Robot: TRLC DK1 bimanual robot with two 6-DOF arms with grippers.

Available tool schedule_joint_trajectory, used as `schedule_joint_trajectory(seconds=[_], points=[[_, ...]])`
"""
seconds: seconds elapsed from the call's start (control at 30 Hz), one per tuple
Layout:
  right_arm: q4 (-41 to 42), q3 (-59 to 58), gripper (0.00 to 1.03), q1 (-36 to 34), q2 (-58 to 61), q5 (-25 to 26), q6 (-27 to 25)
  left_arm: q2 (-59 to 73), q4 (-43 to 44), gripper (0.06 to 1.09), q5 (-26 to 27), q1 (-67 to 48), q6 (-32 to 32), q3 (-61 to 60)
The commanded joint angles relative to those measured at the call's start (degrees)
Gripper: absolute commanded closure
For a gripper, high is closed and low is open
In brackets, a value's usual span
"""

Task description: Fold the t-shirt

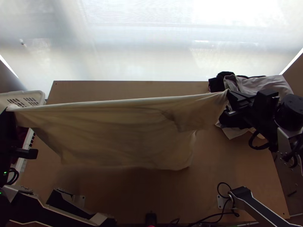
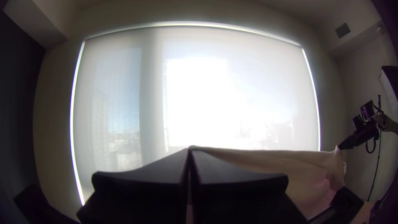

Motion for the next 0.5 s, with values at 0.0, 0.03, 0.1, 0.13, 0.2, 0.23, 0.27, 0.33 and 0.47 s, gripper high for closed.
schedule_joint_trajectory(seconds=[0.0, 0.03, 0.1, 0.13, 0.2, 0.23, 0.27, 0.33, 0.47], points=[[-1.7, 1.4, 1.00, -1.2, -0.8, 0.3, -0.1, 3.4, -0.1, 1.02, 0.4, 0.0, 0.2, 2.8], [-1.9, 1.5, 1.00, -1.5, -0.8, 0.4, -0.1, 3.9, 0.0, 1.02, 0.1, 0.0, 0.1, 3.7], [-2.4, 1.8, 1.00, -1.7, -1.0, 0.3, -0.1, 5.1, 0.0, 1.02, -0.2, -0.1, 0.0, 5.1], [-2.6, 1.9, 1.00, -1.7, -1.0, 0.3, -0.1, 5.7, 0.1, 1.02, -0.2, -0.1, 0.1, 5.7], [-2.8, 2.2, 1.00, -1.8, -1.0, 0.4, -0.1, 7.5, 0.1, 1.02, -0.9, -0.1, 0.2, 6.9], [-3.0, 2.4, 1.00, -2.1, -1.0, 0.3, -0.1, 8.7, 0.1, 1.02, -1.1, -0.1, 0.2, 7.6], [-3.2, 2.7, 1.00, -2.2, -0.9, 0.3, -0.1, 10.0, 0.1, 1.02, -1.2, -0.1, 0.2, 8.4], [-3.3, 3.1, 1.00, -2.3, -0.9, 0.3, -0.1, 11.6, 0.1, 1.01, -2.4, -0.1, 1.2, 9.3], [-3.8, 3.6, 1.00, -2.3, -0.8, 0.5, -0.1, 14.0, 0.1, 1.01, -3.3, -0.2, 2.4, 10.7]])
